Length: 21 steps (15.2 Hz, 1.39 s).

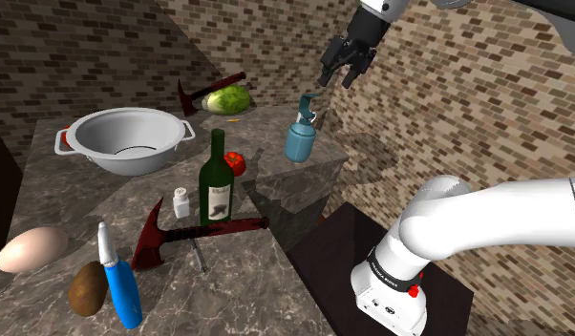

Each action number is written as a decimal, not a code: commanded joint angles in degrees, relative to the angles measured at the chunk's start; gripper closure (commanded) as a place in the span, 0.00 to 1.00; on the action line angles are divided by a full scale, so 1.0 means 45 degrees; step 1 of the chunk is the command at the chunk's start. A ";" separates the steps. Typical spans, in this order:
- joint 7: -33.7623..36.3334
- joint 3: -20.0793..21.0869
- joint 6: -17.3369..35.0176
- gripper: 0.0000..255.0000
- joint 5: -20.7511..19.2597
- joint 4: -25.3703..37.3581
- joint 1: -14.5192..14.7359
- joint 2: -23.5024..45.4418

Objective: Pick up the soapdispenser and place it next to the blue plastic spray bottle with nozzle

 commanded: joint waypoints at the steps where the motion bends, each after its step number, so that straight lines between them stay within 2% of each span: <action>1: 0.0000 0.0000 0.0000 0.00 0.0000 0.0000 0.0000 0.0000; 11: -0.1415 -0.1410 0.3766 0.00 -0.1073 -0.1139 -0.0695 0.2239; 21: -0.2860 -0.2979 0.7332 0.00 -0.1377 -0.0649 -0.1078 0.5788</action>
